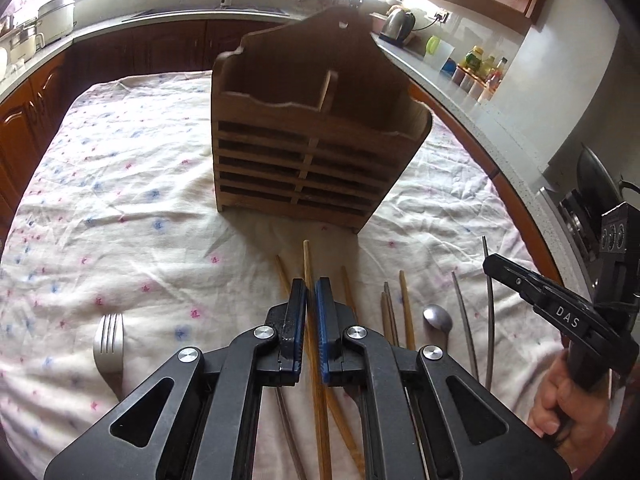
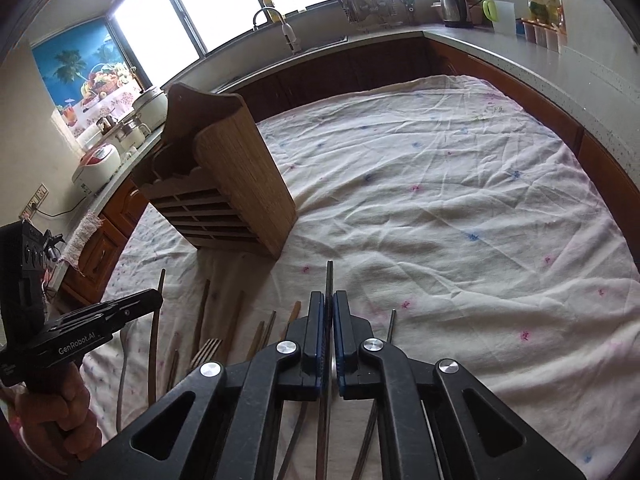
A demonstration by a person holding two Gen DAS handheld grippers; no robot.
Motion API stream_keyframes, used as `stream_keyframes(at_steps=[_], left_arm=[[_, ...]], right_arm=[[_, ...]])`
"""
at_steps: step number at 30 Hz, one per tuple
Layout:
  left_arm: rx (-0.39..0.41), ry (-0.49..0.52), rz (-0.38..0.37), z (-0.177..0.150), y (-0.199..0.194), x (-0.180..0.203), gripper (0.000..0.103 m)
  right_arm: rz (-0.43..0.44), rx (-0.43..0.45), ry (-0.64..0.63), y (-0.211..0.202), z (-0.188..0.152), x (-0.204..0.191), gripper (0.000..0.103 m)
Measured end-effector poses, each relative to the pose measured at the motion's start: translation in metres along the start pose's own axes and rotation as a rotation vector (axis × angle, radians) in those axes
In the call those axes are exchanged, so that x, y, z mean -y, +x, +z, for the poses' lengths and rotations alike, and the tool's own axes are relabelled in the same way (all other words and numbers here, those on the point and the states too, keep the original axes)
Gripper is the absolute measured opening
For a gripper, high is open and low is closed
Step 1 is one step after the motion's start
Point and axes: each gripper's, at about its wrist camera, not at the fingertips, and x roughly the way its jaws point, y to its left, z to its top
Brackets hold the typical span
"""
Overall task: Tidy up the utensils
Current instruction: 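Lift both chopsticks and lower them into the wooden caddy with both tools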
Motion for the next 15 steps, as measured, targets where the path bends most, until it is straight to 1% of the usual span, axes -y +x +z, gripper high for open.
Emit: stream_keyframes(at_steps=[6,11,15], left_arm=[[0.082,-0.014,-0.046,0.000,-0.052,0.000,0.004],[0.140,-0.016,-0.075,-0.007,-0.089,0.000,0.004],[0.174,-0.016,-0.086,-0.012,-0.108,0.002,0.004]], right_arm=[[0.028,0.063,-0.010,-0.035,0.004,-0.013,0.004],[0.049,0.108,-0.013,-0.062,0.004,-0.020,0.004],[0.055,0.142,-0.022,-0.081,0.003,-0.029,0.004]])
